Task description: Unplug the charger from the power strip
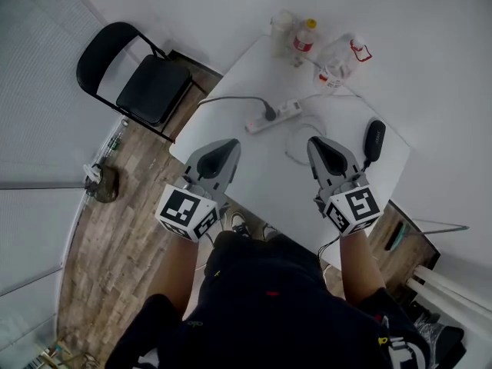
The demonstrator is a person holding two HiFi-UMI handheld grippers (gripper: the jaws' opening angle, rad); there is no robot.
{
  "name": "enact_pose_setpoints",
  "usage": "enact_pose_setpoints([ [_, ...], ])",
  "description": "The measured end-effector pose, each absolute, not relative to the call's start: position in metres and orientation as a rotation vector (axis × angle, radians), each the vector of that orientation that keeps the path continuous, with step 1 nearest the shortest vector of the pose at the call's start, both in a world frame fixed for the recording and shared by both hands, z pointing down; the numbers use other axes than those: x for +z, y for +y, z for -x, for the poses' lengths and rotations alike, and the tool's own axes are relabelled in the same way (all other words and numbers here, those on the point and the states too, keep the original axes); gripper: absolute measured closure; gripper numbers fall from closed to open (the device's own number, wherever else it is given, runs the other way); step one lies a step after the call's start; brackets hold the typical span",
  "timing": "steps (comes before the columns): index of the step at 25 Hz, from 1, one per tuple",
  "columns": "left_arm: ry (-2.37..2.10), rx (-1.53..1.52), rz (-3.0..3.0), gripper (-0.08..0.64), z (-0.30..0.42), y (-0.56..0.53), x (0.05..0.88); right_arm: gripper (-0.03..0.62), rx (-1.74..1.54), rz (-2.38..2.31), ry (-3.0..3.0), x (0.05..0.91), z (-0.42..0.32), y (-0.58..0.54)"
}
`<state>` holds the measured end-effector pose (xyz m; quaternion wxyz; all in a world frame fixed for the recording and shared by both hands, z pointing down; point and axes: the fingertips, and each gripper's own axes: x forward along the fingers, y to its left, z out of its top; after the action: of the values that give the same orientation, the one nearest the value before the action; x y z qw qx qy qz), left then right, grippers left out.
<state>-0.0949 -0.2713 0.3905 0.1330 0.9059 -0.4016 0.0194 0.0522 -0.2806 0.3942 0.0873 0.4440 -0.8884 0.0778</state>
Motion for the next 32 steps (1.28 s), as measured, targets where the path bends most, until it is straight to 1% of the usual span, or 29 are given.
enact_pose_setpoints([
  [5, -1.176, 0.106, -2.613, 0.537, 0.077, -0.306, 0.419, 0.565, 0.256, -1.328, -2.619, 0.422, -0.062, -0.323],
  [10, -1.134, 0.196, -2.603, 0.537, 0.056, -0.343, 0.469, 0.56, 0.286, -1.32, -2.526, 0.476, -0.065, -0.368],
  [11, -1.125, 0.215, -2.598, 0.537, 0.052, -0.35, 0.48, 0.536, 0.299, -1.307, -2.505, 0.49, -0.064, -0.375],
  [12, -1.115, 0.234, -2.591, 0.537, 0.048, -0.356, 0.492, 0.483, 0.318, -1.293, -2.487, 0.503, -0.062, -0.382],
  [13, -1.107, 0.252, -2.582, 0.537, 0.045, -0.362, 0.503, 0.458, 0.338, -1.28, -2.472, 0.516, -0.061, -0.388],
  [20, -1.089, 0.368, -2.504, 0.537, 0.035, -0.394, 0.576, 0.428, 0.367, -1.225, -2.37, 0.582, -0.044, -0.415],
  [25, -1.071, 0.401, -2.455, 0.537, 0.033, -0.404, 0.608, 0.396, 0.391, -1.215, -2.308, 0.617, -0.037, -0.424],
  [32, -1.056, 0.438, -2.421, 0.537, 0.034, -0.408, 0.629, 0.4, 0.412, -1.259, -2.273, 0.634, -0.037, -0.43],
])
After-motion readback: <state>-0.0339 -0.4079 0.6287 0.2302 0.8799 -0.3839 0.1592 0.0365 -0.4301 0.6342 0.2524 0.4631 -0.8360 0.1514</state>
